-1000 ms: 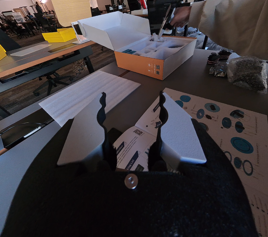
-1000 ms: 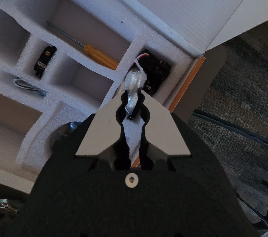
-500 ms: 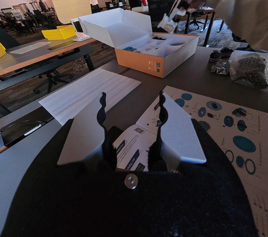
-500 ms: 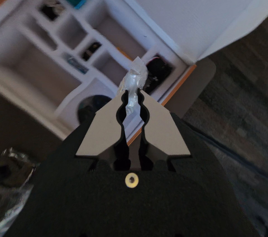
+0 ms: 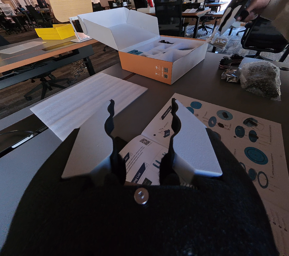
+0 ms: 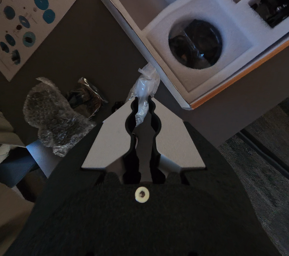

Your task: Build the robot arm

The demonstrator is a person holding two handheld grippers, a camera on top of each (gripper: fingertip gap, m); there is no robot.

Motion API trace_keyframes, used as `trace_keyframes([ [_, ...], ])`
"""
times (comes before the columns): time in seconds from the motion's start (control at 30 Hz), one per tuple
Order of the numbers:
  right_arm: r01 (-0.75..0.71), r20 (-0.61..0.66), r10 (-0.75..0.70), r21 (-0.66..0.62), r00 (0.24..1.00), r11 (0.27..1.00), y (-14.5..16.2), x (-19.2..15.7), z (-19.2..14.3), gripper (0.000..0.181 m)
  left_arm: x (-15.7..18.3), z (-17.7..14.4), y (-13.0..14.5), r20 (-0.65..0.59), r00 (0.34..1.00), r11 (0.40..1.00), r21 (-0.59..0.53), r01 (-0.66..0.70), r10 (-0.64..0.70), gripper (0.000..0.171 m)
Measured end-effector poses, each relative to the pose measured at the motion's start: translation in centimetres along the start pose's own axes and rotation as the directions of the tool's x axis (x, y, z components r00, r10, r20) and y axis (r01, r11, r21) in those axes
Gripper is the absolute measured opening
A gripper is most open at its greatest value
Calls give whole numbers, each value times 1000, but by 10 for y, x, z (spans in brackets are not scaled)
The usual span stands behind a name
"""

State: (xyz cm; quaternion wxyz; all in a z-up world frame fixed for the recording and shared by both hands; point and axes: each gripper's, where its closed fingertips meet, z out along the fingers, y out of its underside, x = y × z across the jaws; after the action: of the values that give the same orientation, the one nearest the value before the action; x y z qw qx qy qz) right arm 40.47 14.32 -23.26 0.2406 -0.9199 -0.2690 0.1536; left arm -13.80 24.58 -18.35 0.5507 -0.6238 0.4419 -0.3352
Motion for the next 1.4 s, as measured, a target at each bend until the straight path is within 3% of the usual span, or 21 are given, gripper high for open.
trace_keyframes([
  [0.27, 48, -180, -95, -250, 979, 967, 51, 22, 10, 12, 0, 1, 0, 1, 1000, 1000, -1, 5, -5, 72],
  [0.47, 150, -302, -368, -557, 880, 817, 83, 36, 24, 12, -2, 1, 1, 1, 1000, 1000, -1, 12, -12, 72],
  [0.67, 136, -341, -438, -639, 832, 757, 85, 36, 32, 12, 2, 2, 2, -7, 1000, 1000, -4, 5, -5, 72],
  [0.97, 64, -320, -265, -521, 910, 851, 83, 15, 54, 20, 5, 1, 0, -11, 1000, 1000, -2, -6, 6, 72],
  [1.13, 29, -270, -160, -432, 949, 901, 80, 8, 62, 15, 6, 0, -1, -11, 1000, 1000, 3, -7, 7, 72],
  [1.23, -1, -215, -90, -389, 973, 921, 76, 3, 59, 26, 6, 0, -2, -11, 1000, 1000, 5, -8, 8, 72],
  [1.3, 8, -223, -88, -333, 971, 943, 57, 7, 48, 28, 5, 0, -1, -8, 1000, 1000, 4, -7, 7, 72],
  [1.4, 52, -315, -76, -83, 946, 995, -16, 28, 23, 26, 4, 1, 0, -7, 1000, 1000, -1, -6, 6, 72],
])
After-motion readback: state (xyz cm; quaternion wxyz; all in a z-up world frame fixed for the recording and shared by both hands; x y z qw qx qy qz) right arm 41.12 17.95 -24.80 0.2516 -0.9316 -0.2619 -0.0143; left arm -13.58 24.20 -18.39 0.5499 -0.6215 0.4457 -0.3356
